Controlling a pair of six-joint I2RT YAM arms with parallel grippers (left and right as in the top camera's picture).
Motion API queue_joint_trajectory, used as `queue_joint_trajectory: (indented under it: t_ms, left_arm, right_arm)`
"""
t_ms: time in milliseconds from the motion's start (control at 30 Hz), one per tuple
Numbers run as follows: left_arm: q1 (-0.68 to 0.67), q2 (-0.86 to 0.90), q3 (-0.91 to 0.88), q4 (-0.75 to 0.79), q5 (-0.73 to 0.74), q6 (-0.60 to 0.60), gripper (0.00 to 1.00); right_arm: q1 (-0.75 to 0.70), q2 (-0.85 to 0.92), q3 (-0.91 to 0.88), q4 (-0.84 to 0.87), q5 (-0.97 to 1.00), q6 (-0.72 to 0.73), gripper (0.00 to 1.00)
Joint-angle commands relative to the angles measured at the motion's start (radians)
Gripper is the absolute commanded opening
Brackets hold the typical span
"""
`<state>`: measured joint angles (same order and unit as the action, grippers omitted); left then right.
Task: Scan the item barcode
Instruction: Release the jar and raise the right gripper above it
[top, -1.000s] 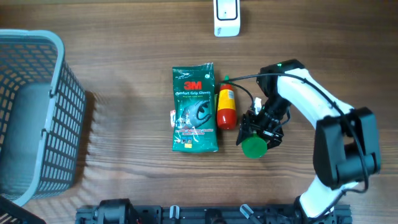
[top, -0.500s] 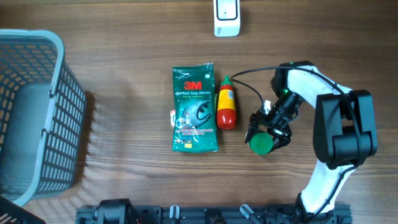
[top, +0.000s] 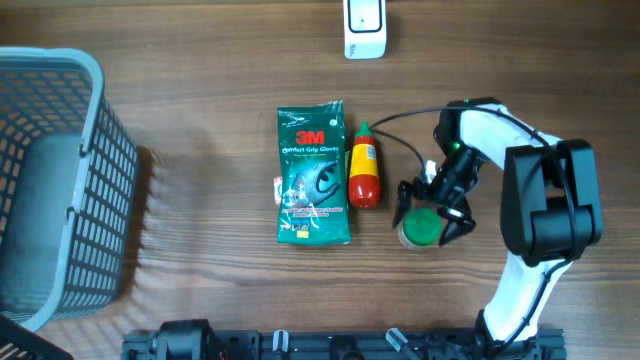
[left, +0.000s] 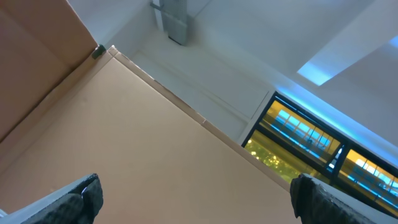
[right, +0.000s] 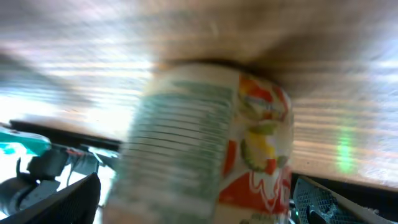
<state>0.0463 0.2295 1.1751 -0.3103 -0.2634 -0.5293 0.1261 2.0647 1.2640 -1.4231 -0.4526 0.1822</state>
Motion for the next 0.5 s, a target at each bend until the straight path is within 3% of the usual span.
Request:
queue_joint_trajectory:
  t_ms: [0, 100, 233, 333, 467]
  left_arm:
    - [0.006, -0.007, -0.006, 0.002, -0.006, -0.003, 1.0]
    - [0.006, -0.007, -0.006, 0.006, -0.006, -0.003, 1.0]
    - [0.006, -0.007, -0.016, 0.006, -0.006, 0.009, 1.0]
    - [0.006, -0.007, -0.076, 0.049, -0.006, 0.009, 1.0]
    - [0.006, -0.007, -0.174, 0.133, -0.006, 0.008, 1.0]
  right_arm:
    - [-0.002, -0.045, 0.1, 0.009, 0.019, 0.071, 1.0]
    - [-0.002, -0.171, 0.149, 0.012, 0.046, 0.141, 1.0]
    - [-0.002, -0.424, 0.155, 0.027, 0.251, 0.311, 1.0]
    - [-0.002, -0.653, 0.154, 0.027, 0.407, 0.552, 1.0]
    - [-0.002, -0.808, 0.153, 0.027, 0.412, 0.745, 1.0]
